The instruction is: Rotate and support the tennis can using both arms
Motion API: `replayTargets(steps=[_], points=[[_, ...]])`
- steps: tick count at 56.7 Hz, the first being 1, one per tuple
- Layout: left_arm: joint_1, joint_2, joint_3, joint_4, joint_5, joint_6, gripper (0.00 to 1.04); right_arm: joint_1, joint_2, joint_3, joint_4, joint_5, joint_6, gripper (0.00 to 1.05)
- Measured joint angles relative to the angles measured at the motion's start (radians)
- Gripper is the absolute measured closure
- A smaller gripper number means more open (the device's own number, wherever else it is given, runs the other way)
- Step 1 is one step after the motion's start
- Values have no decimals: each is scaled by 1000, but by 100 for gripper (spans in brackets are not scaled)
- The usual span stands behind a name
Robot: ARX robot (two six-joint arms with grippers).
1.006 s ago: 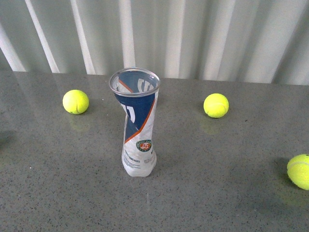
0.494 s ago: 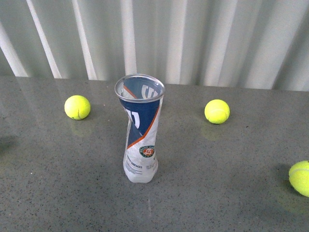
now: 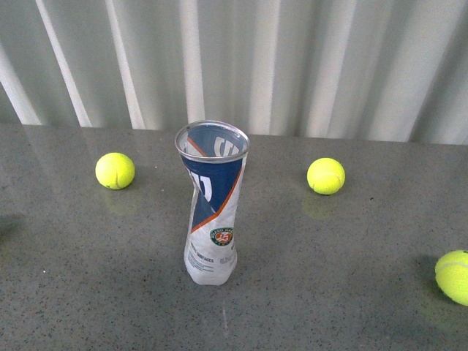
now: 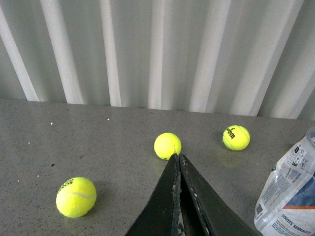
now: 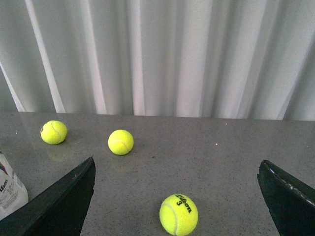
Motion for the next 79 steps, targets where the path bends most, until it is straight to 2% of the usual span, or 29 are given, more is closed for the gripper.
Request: replayTargets(steps=[9, 14, 23, 43, 71, 75, 79], points=[[-34, -99, -38, -65, -38, 0, 101, 0, 0, 0, 0, 0, 0, 7], [-102, -155, -52, -105, -124, 0, 101, 0, 0, 0, 0, 0, 0, 7], [-135, -207, -83, -106, -127, 0, 101, 0, 0, 0, 0, 0, 0, 7], [-135, -410, -84, -296, -133, 0, 101, 0, 0, 0, 0, 0, 0, 7], [-135, -598, -84, -481, -133, 0, 101, 0, 0, 0, 0, 0, 0, 7], [-135, -725, -83, -643, -133, 0, 101, 0, 0, 0, 0, 0, 0, 7], [-135, -769, -83, -655, -133, 1, 101, 0, 0, 0, 0, 0, 0, 7]])
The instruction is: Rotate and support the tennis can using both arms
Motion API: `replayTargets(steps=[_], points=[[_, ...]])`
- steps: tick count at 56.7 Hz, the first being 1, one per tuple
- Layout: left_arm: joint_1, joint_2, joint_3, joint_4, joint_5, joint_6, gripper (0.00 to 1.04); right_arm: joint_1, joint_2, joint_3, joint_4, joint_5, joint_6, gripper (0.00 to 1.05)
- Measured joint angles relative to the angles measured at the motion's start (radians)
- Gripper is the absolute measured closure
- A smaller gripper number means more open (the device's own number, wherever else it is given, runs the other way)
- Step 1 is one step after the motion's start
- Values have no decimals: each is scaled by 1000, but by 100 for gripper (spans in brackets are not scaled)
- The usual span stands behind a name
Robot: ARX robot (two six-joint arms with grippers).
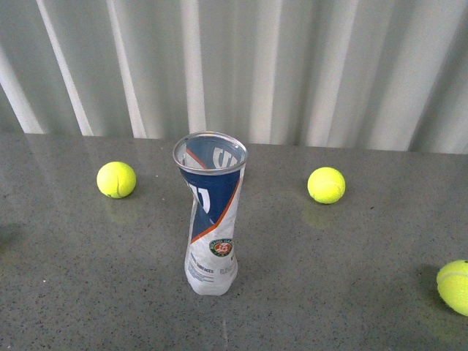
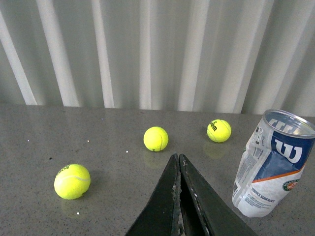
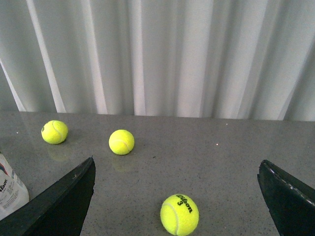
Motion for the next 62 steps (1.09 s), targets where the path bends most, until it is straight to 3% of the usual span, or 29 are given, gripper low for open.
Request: replayTargets(steps=[22, 53, 55, 62], points=[[0, 0, 0, -3, 0, -1, 101, 0, 0, 0, 0, 0, 0, 7], [0, 0, 0, -3, 0, -1, 9, 0, 0, 0, 0, 0, 0, 7], [0, 0, 0, -3, 0, 0, 5, 0, 0, 0, 0, 0, 0, 7], [0, 0, 0, -3, 0, 0, 7, 0, 0, 0, 0, 0, 0, 7]])
